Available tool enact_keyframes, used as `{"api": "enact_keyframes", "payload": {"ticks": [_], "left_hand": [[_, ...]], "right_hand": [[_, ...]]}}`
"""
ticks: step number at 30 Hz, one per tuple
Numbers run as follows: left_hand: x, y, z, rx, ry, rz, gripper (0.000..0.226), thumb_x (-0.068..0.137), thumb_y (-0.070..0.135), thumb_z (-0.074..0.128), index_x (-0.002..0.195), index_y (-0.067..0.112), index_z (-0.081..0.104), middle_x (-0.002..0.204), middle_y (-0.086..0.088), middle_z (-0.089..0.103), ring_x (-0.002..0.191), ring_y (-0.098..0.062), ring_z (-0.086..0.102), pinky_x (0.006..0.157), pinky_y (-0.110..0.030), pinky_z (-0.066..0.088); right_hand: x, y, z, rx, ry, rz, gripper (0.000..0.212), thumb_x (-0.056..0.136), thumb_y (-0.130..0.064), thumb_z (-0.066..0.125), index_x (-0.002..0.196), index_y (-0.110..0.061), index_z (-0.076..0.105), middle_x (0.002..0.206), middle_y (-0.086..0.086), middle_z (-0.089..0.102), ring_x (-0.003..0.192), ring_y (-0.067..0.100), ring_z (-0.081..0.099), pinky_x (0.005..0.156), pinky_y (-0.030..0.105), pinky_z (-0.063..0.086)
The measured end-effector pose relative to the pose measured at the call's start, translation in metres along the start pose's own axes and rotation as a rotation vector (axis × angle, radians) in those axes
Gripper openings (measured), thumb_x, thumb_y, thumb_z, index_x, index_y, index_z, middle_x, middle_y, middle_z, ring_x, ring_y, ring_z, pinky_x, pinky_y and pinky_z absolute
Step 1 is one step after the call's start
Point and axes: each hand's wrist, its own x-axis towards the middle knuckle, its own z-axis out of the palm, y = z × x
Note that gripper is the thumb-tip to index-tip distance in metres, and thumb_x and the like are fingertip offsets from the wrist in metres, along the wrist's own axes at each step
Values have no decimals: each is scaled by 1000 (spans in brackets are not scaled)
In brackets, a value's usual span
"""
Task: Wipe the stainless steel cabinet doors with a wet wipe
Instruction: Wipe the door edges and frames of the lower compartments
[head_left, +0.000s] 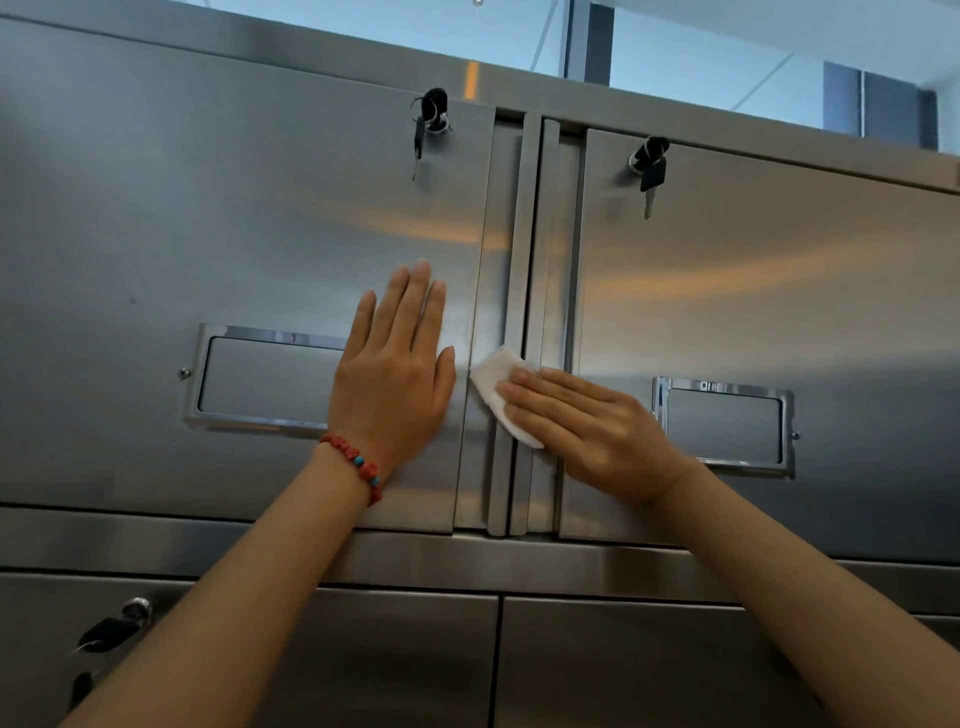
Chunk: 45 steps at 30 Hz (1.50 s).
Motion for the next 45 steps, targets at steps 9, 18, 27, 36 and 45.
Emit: {"api": "enact_keyframes", "payload": {"ticks": [9,18,27,36,45], "left_hand": [[0,0,0,10,-9,-11,56,95,29,26,140,-2,34,147,-22,31,137,-35,28,111,-51,27],[1,0,-1,7,-9,-12,56,95,29,26,139,-3,36,146,-23,32,137,-35,29,111,-51,27],[1,-1,1,4,-7,-15,56,94,30,27,139,-2,36,146,-22,32,137,-34,30,111,-50,27],[1,-1,1,-6,2,-17,55,94,30,27,138,-2,38,145,-21,34,136,-34,31,109,-52,30],[1,0,0,-5,3,-17,55,94,30,27,137,-2,40,144,-21,36,134,-34,33,107,-53,32]], "right_hand": [[-11,-13,3,4,-16,-13,23,87,-6,65,109,2,68,119,18,62,115,28,57,93,39,51],[7,12,3,-14,4,-9,24,86,-8,68,106,4,69,117,20,63,112,30,59,92,41,51],[25,40,3,-28,22,44,27,82,-7,71,106,5,69,116,21,63,110,32,61,92,44,51],[47,72,5,-60,85,116,24,87,1,56,108,5,67,115,21,64,109,33,61,93,45,50],[66,97,7,-101,136,150,33,72,18,65,102,6,70,111,20,66,104,32,64,88,46,53]]}}
